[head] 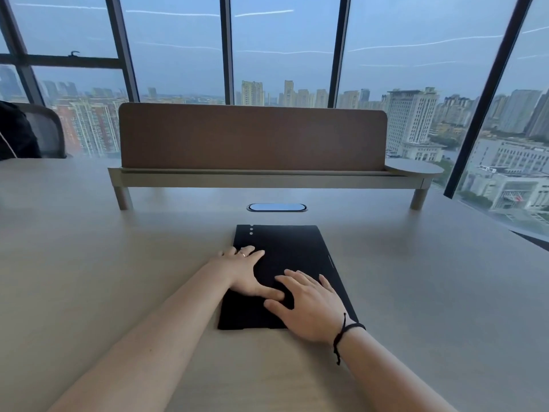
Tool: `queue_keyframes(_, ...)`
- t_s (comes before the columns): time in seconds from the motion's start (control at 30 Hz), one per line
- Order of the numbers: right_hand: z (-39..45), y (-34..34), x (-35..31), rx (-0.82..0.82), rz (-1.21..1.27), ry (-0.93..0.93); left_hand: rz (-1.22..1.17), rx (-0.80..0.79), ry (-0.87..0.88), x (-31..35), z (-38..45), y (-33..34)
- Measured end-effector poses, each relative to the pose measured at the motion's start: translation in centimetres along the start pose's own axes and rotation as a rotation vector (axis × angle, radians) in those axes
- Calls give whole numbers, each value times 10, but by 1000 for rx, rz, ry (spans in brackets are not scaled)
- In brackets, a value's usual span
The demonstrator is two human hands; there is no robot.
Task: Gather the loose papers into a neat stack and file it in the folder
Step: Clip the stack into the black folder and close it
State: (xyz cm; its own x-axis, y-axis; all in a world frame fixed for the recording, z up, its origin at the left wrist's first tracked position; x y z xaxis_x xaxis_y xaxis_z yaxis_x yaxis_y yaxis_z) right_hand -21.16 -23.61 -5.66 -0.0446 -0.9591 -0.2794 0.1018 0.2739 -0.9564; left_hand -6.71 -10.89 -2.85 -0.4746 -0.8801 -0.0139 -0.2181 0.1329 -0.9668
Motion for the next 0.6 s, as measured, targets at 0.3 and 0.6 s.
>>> queue_keyframes(0.3,-1,-9,23,-11,23,35,-263,189,-4,17,7,13)
queue_keyframes(0.6,-24,-37,82,99,-91,203,-310,162,166,97,18,31)
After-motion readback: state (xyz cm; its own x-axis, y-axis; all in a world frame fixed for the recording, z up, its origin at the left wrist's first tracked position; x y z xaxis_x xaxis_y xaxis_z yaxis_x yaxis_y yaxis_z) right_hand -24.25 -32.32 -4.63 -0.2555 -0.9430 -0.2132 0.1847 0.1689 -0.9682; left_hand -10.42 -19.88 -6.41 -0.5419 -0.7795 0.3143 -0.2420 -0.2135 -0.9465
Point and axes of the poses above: each hand's wrist, its own z-axis towards the middle knuckle, its own y-axis out of the palm, x = y × z, the point moved 1 cm from there along z, towards the middle knuckle, and after that the axes turned 7 degrees about -y, right-handed, at the moved point
